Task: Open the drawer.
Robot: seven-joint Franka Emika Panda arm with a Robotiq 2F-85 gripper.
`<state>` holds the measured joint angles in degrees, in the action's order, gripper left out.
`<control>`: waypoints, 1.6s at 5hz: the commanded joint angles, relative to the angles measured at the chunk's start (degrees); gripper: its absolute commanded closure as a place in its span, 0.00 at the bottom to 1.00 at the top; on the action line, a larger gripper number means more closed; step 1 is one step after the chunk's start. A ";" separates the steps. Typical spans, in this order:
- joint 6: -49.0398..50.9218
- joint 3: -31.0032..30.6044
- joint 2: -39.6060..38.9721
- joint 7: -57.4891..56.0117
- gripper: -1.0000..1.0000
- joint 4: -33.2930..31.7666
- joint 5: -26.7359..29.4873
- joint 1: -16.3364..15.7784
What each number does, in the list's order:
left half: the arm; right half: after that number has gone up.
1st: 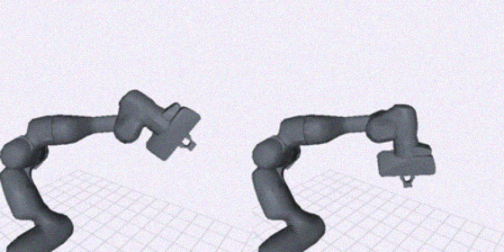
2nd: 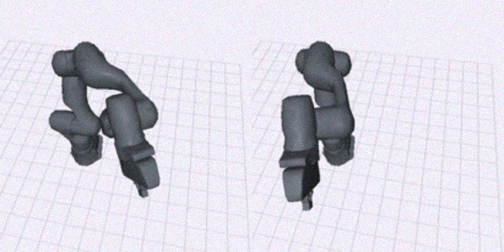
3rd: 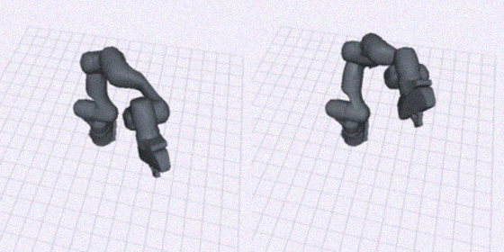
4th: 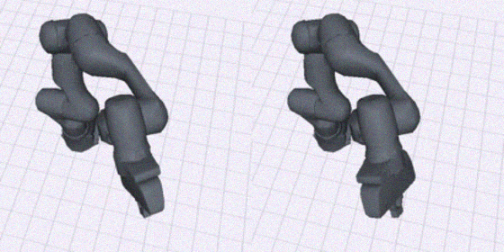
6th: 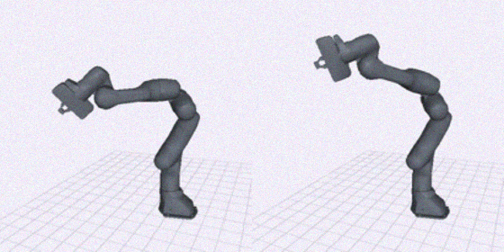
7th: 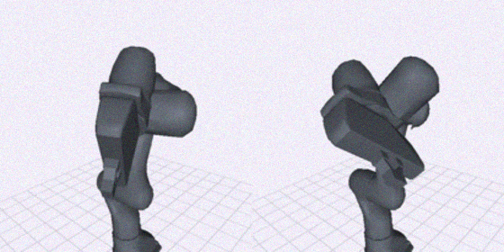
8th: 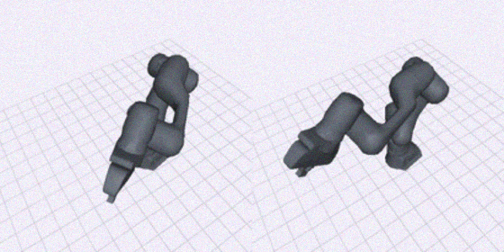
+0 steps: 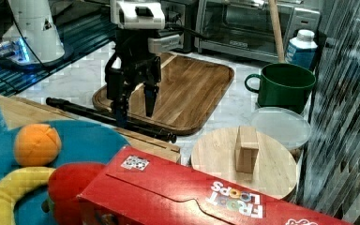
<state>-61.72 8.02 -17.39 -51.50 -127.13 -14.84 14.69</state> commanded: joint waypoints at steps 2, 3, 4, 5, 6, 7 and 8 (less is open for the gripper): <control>9.96 -12.37 6.61 19.26 0.00 -7.79 5.86 -14.37; 11.08 -11.88 8.36 20.88 0.00 -7.93 6.82 -16.08; 11.06 -10.87 8.37 20.71 0.00 -7.96 7.07 -17.10; 11.05 -11.05 8.37 20.73 0.00 -7.93 7.02 -16.92; 11.08 -11.63 8.36 20.84 0.00 -7.96 6.87 -16.33; 11.07 -11.90 8.36 20.89 0.00 -7.93 6.81 -16.06; 11.07 -11.84 8.36 20.89 0.00 -7.94 6.83 -16.12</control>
